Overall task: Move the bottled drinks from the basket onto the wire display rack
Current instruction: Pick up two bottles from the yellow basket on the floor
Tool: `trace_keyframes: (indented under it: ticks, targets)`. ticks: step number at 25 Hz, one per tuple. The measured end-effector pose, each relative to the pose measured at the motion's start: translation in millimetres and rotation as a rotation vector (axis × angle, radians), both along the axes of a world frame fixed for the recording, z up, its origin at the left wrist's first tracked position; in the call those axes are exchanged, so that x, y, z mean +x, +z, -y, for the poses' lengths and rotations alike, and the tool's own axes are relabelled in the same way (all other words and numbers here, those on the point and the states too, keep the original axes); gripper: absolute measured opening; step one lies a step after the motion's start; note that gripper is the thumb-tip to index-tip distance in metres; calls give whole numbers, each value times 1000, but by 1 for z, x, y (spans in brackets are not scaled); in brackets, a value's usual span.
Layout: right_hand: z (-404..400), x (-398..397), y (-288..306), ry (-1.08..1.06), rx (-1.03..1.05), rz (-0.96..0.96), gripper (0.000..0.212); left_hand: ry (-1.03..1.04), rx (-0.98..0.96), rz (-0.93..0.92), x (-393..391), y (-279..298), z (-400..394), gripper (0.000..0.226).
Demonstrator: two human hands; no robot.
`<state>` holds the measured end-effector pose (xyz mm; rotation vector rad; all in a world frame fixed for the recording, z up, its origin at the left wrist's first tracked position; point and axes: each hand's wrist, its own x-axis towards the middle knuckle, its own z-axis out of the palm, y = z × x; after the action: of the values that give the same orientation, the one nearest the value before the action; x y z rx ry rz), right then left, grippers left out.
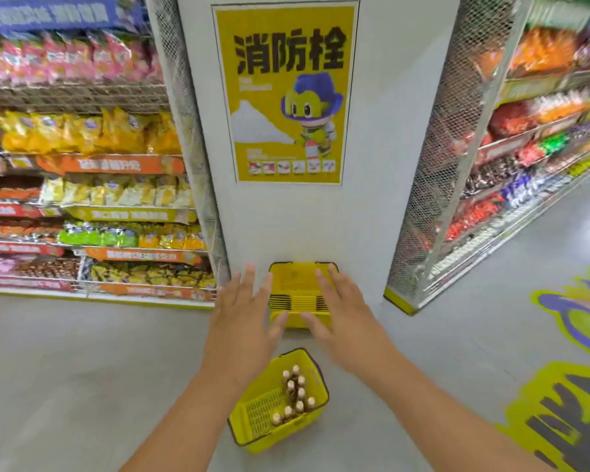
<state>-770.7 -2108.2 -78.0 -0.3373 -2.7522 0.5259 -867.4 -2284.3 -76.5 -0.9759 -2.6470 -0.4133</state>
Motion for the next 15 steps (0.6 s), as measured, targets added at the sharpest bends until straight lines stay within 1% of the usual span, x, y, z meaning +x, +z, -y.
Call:
trace_keyframes:
  ticks: [3,7,11,15]
  targets:
    - [-29,-27,-16,-24,-62,14,94,-25,-3,19,-31,-20,-33,80]
    - [-55,-81,-52,-11,-53,85,94,-20,5,97,-88,-67,-63,80]
    - [-82,-155,-99,4,-69,185,92,-1,-50,202,-167,-127,-91,80]
    - [-107,-225,-145,-1,-148,263,92,-3,-109,294,-244,-173,-121,79]
